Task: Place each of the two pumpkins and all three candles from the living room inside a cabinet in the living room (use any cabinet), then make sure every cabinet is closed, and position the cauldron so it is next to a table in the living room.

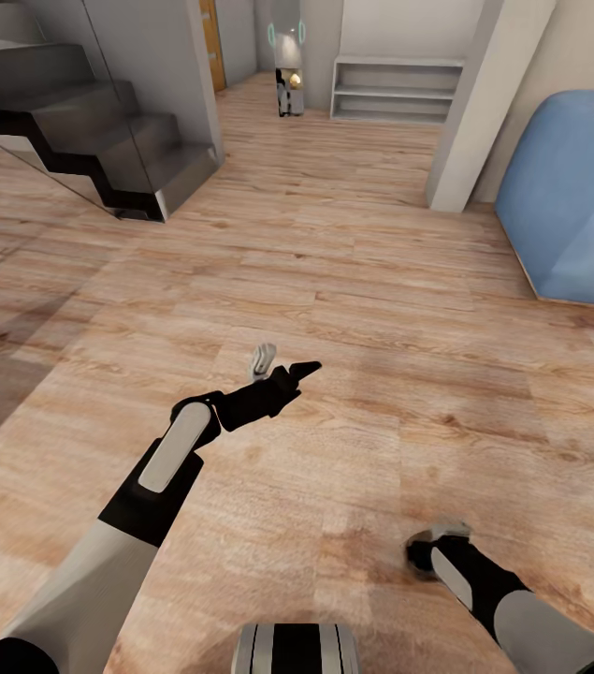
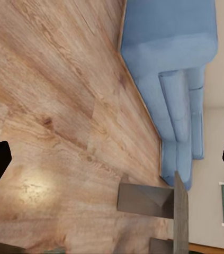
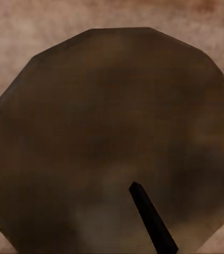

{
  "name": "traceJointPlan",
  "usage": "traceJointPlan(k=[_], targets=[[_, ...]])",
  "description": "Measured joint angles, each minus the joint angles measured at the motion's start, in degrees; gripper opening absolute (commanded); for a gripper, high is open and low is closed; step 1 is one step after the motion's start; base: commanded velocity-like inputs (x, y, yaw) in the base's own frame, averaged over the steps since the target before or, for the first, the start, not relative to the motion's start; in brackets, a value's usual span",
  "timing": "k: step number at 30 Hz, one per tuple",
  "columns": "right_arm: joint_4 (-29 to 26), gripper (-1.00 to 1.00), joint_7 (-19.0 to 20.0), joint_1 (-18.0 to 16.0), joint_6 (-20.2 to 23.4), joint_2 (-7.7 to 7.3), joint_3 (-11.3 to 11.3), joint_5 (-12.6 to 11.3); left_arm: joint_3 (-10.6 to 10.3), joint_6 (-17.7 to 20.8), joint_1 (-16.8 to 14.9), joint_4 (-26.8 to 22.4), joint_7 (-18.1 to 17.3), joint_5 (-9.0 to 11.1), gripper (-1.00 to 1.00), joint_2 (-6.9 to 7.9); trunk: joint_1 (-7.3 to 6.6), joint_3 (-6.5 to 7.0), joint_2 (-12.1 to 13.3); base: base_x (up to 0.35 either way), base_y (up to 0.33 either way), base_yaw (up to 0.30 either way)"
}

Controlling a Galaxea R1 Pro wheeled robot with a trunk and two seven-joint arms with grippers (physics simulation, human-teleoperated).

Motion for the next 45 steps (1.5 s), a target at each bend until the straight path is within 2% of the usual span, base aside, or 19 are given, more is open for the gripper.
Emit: traceJointPlan(k=[4, 6, 10, 15, 20, 24, 27, 31, 33, 39, 42, 45], targets=[[-5.58, -1.00, 0.10, 0.02, 7.25, -2.62, -2.14, -2.34, -0.01, 0.18, -0.09, 0.38, 0.05, -0.04, 1.00, -0.03, 0.00, 0.00, 0.00, 0.000, 0.000, 0.000], [-6.52, -1.00, 0.12, 0.03, 8.63, -2.98, -2.39, -2.63, -0.01, 0.22, -0.12, 0.43, 0.11, -0.12, 1.00, -0.08, 0.00, -0.01, 0.00, 0.000, 0.000, 0.000], [-7.49, -1.00, 0.14, 0.03, 9.83, -3.18, -2.78, -2.83, 0.02, 0.16, -0.14, 0.61, 0.19, -0.24, 1.00, -0.11, 0.00, -0.01, 0.00, 0.000, 0.000, 0.000], [-12.08, -1.00, 0.16, 0.03, 13.64, -2.90, -4.13, -3.05, 0.21, 0.03, -0.14, 0.78, 0.29, -0.35, 1.00, 0.01, 0.00, 0.00, 0.00, 0.000, 0.000, 0.000], [-13.87, -1.00, 0.08, 0.03, 15.26, -2.80, -4.24, -2.88, 0.40, -0.13, -0.27, 5.27, 0.25, -0.31, 1.00, 0.00, 0.01, -0.01, 0.00, 0.000, 0.000, 0.000], [-14.02, -1.00, 0.06, 0.04, 15.43, -2.72, -4.17, -2.85, 0.49, -0.40, -0.39, 6.84, 0.24, -0.28, 1.00, 0.07, 0.00, -0.01, 0.00, 0.000, 0.000, 0.000], [-14.05, -1.00, 0.06, 0.04, 15.47, -2.66, -4.04, -2.85, 0.45, -0.54, -0.40, 6.54, 0.08, -0.33, 1.00, 0.21, 0.00, -0.01, 0.00, 0.000, 0.000, 0.000], [-13.97, -1.00, 0.00, 0.04, 15.47, -2.54, -3.95, -2.81, 0.37, -0.78, -0.33, 3.56, -0.33, -0.35, 1.00, 0.81, 0.00, -0.01, 0.00, 0.000, 0.000, 0.000], [-14.00, -1.00, -0.03, 0.04, 15.43, -2.44, -3.93, -2.81, 0.37, -0.78, -0.31, 2.77, -0.42, -0.29, 1.00, 1.37, -0.05, 0.43, 0.02, 0.000, 0.000, 0.000], [-13.71, -1.00, -0.12, 0.19, 15.05, -0.05, -3.55, -2.96, 0.33, -0.38, -0.30, 2.08, -0.51, -0.11, 1.00, 1.65, -0.21, 1.76, 0.11, 0.000, 0.000, 0.000], [-13.05, -1.00, -0.18, 0.62, 15.15, 1.32, -3.35, -3.09, 0.09, -0.10, -0.31, 1.68, -0.46, -0.15, 1.00, 1.29, -0.28, 2.42, 0.15, 0.000, 0.000, 0.000], [-12.73, -1.00, -0.19, 0.70, 15.13, 1.40, -3.34, -2.66, 0.08, -0.06, -0.31, 1.69, -0.41, -0.17, 1.00, 1.28, -0.36, 3.09, 0.19, 0.000, 0.000, 0.000]])
